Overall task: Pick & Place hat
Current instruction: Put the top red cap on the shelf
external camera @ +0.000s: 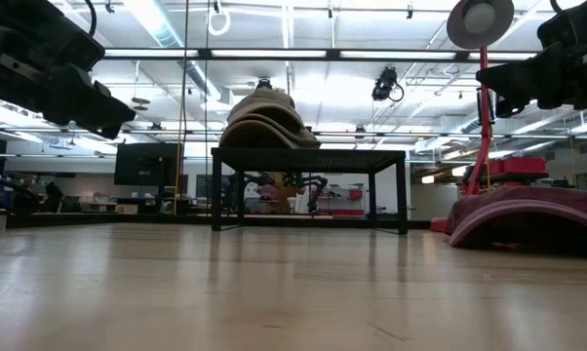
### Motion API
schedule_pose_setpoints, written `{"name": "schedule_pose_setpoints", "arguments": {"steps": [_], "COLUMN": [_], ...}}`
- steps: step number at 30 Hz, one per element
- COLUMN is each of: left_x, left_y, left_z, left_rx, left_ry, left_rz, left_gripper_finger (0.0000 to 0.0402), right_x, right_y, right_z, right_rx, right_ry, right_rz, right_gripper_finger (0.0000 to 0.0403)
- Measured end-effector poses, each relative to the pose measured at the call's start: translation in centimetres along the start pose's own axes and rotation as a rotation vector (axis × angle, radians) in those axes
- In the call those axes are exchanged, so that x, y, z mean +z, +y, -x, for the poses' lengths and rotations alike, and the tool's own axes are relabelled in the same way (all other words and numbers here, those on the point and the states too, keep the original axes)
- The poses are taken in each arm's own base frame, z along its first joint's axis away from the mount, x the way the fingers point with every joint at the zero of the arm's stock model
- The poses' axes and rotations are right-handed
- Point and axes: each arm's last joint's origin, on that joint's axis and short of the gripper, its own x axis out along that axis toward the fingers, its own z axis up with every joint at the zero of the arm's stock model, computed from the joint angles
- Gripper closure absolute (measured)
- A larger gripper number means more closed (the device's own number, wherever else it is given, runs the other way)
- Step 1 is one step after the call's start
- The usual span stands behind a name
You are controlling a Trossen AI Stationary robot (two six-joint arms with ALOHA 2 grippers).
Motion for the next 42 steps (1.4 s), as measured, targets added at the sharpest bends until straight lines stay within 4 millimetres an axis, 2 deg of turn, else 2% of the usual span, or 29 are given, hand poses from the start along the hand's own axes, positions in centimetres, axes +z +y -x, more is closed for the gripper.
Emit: {"name": "schedule_pose_setpoints", "arguments": {"steps": [27,38,42], "left_x": [0.5,0.4,0.4], "left_y": [0.1,0.1,0.1], "left_z": [2.1,2.1,2.1], "left_rx": [0.037,0.038,0.037], "left_ry": [-0.134,-0.118,-0.117], "left_rz": [-0.018,-0.005,0.017], "left_gripper_finger": [0.0398,0.0398,0.0386], "right_x": [0.0,0.0,0.0], "right_y": [0.0,0.0,0.0], "right_z": [0.0,0.0,0.0], "right_rx": [0.0,0.0,0.0], "right_ry": [0.0,0.0,0.0], "right_rz": [0.0,0.0,0.0], "right_gripper_finger": [0.0387,0.0387,0.0387]}}
